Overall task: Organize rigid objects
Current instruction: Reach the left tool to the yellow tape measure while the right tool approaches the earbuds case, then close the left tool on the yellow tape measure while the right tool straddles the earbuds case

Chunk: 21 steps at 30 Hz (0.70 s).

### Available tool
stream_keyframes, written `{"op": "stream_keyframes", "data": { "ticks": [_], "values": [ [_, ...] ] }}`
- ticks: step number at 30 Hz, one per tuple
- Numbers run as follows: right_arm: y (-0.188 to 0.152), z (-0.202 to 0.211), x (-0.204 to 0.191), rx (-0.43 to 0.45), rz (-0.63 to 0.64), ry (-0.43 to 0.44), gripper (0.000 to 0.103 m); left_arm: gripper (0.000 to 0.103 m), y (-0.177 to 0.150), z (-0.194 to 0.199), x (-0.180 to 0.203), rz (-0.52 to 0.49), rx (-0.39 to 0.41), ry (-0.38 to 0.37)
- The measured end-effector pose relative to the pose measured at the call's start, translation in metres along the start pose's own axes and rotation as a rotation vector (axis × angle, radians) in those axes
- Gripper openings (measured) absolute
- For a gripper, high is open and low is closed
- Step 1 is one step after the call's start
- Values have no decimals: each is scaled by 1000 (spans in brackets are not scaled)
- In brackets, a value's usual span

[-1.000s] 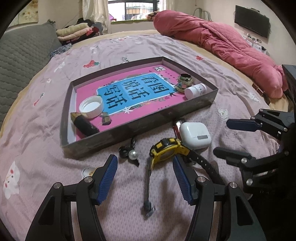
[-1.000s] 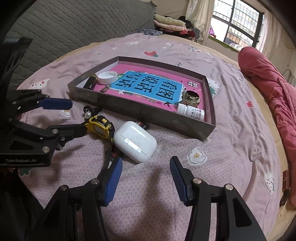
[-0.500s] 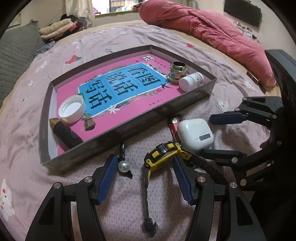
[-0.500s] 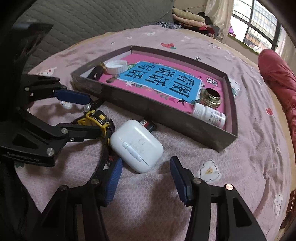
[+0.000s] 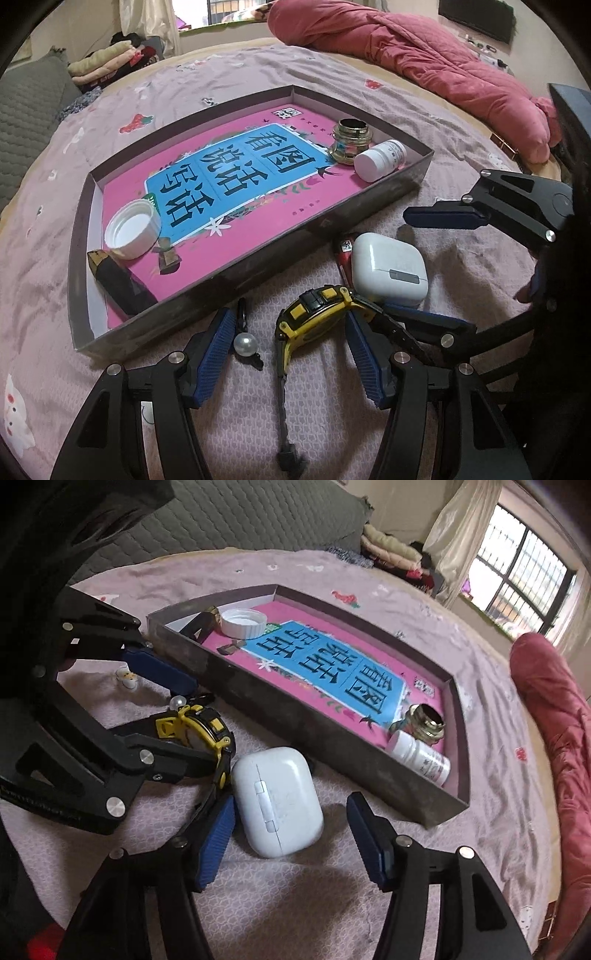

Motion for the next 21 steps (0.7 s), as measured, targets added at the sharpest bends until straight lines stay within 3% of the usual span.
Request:
{"op": "stream_keyframes", "data": {
  "ticks": [4, 7, 10, 12, 15, 21],
  "values": [
    [1, -1, 1, 19, 1, -33, 62, 64, 3, -3, 1, -12, -2, 8],
    [-1, -6, 9, 8, -86, 60, 62, 64, 5, -5, 0, -6, -6, 2],
    [-4, -14, 22, -12, -219, 208, 62, 64, 8, -6, -4, 38, -12, -52],
    [-4, -16, 23, -11, -242, 243, 62, 64, 9, -6, -4, 41, -13, -60],
    [-3, -15, 18, -7, -214, 248, 48, 63, 8, -8, -2, 27, -17, -54],
    [-3, -9, 14, -26, -160, 201, 46, 63, 8, -11, -3, 48, -19, -104]
  ]
}}
Point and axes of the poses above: each gripper's, at about its wrist camera, not at the fingertips, and z roughly against the way its jaws point, x to its right, y to its top, the point moved 9 cm from there along -z, roughly the way its jaws point, and after that the axes turned 9 degrees about -x, right-handed, at the moved point
